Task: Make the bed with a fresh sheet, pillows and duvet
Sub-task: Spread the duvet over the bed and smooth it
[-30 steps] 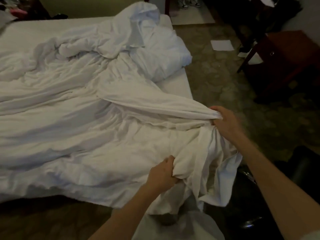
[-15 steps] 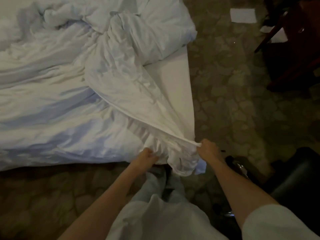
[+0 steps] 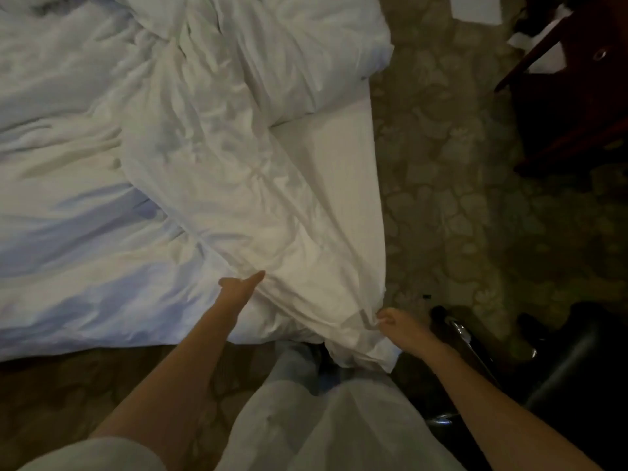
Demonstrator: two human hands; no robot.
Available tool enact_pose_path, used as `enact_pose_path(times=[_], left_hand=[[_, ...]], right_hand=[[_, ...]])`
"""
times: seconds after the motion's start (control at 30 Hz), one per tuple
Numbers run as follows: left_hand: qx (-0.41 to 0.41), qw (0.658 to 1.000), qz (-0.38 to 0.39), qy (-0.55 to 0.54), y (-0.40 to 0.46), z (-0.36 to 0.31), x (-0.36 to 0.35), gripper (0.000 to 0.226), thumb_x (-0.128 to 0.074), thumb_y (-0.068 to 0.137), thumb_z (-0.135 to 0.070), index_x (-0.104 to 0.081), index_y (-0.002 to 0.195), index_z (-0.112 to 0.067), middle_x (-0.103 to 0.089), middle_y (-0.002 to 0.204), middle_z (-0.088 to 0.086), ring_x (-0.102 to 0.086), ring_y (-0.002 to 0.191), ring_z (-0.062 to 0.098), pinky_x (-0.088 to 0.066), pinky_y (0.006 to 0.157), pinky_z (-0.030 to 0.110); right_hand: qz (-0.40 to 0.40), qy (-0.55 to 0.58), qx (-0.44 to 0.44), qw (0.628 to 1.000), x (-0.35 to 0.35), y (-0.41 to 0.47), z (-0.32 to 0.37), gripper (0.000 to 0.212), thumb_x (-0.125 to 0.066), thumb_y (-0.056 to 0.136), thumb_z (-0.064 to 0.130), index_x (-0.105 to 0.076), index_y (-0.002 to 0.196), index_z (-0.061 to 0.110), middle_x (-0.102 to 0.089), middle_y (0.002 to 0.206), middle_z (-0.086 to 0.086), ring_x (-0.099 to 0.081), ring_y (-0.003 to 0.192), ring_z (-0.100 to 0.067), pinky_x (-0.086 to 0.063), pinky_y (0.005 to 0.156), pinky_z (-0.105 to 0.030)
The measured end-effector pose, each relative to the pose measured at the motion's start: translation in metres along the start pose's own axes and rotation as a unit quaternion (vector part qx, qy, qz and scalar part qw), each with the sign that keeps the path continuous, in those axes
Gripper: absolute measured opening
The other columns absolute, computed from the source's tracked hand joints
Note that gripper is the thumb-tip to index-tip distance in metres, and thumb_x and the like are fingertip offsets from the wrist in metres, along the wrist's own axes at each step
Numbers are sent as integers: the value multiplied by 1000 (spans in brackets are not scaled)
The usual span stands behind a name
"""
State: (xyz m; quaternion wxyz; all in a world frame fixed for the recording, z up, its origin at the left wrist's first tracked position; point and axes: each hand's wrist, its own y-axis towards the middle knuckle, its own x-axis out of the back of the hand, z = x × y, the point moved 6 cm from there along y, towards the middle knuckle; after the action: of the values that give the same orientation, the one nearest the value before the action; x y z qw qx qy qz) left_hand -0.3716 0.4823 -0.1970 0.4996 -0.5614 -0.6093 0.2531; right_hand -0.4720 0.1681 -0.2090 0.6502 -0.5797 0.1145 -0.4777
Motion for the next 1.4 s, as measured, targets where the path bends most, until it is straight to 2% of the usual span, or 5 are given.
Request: enact_pose_path(times=[0.23, 0.37, 0.77, 1.03, 1.4], left_hand=[[83, 966, 130, -210, 45, 37, -55, 105, -77, 60, -62, -31, 146, -24, -42, 145, -1, -45, 127, 25, -40, 106, 43], [94, 952, 139, -257, 54, 47, -88, 94, -63, 70, -69, -32, 145, -22, -43, 143, -2, -46, 127, 23, -42, 98, 35], [-70, 958, 50, -275, -7, 1, -162, 66, -67, 76, -61, -55, 129, -23, -62, 125, -4, -57, 117, 17, -43, 103, 42], [-214, 975, -61, -2, -84, -100, -257, 24, -52, 94, -24, -54, 72, -16, -62, 81, 3, -60, 77, 5, -39, 65, 13], [-229, 918, 54, 318, -35, -109, -314, 37, -40, 102, -20, -55, 130, -2, -50, 139, 15, -44, 130, 25, -25, 104, 23]], right_hand=[[79, -148, 77, 983, -87, 14, -19, 24, -42, 101, 35, -46, 80, 23, -52, 96, -2, -52, 94, -16, -42, 88, -30], [135, -232, 41, 962, -138, 15, -70, 65, -32, 96, 58, -33, 143, 13, -38, 146, -8, -44, 127, -25, -37, 104, -33], [-209, 31, 126, 969, -75, 35, 10, 93, -70, 75, 53, -23, 143, 12, -37, 146, -20, -38, 133, -39, -33, 107, -56], [-196, 207, 227, 931, 70, 36, -65, 26, -66, 87, 5, -63, 113, 0, -66, 100, -8, -62, 90, -18, -52, 81, -32], [-54, 145, 65, 986, 190, 124, -97, 18, -46, 98, 17, -57, 112, 15, -55, 102, -2, -51, 82, -12, -43, 67, -25]])
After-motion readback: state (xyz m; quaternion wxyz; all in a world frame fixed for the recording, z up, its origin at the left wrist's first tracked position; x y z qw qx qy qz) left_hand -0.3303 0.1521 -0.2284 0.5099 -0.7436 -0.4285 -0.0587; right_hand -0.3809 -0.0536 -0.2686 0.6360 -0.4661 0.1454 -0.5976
